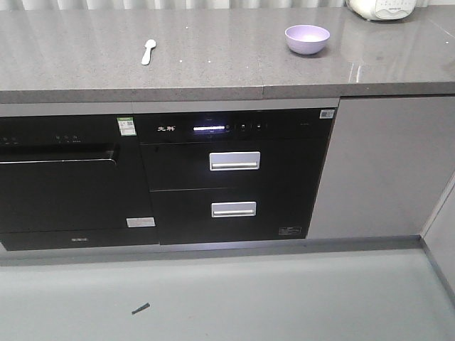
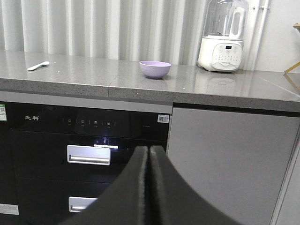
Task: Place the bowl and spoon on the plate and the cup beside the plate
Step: 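Drive closer to the counter, centering the spoon and lavender bowl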
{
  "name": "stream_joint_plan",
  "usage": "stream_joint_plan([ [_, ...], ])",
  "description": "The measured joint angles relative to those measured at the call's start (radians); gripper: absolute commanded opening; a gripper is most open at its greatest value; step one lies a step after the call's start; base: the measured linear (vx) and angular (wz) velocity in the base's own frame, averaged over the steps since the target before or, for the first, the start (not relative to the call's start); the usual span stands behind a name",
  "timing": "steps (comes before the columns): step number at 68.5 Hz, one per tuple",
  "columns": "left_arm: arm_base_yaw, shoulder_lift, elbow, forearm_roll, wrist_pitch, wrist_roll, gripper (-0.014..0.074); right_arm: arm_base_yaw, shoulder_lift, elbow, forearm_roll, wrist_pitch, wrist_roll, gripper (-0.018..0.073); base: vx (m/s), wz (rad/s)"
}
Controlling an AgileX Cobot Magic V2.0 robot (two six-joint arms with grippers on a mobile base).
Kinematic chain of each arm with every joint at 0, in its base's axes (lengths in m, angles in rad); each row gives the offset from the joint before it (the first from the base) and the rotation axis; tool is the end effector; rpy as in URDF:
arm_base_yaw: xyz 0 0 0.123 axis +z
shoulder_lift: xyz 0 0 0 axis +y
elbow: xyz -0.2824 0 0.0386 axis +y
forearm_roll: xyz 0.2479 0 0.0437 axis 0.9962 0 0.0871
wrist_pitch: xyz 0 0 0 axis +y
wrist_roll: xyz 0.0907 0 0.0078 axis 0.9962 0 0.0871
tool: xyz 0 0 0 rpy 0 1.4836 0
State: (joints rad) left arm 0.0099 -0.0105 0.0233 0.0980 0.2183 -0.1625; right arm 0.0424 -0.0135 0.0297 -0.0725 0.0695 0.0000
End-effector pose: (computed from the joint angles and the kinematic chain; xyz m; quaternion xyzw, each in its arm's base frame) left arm 0.0557 0.0025 0.1861 -0.0359 0.7549 -0.0106 0.6548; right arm 0.0567 0.0019 0.1975 -0.0387 0.7055 -0.0124 0.7076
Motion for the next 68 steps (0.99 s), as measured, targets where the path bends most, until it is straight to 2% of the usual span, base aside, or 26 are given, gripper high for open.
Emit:
stream_joint_plan([
  [68,0.000,0.000,0.000,0.000,0.000,0.000,-0.0006,0.000,0.000,0.000,0.000,0.000,0.000,-0.0006,0.17,0.03],
])
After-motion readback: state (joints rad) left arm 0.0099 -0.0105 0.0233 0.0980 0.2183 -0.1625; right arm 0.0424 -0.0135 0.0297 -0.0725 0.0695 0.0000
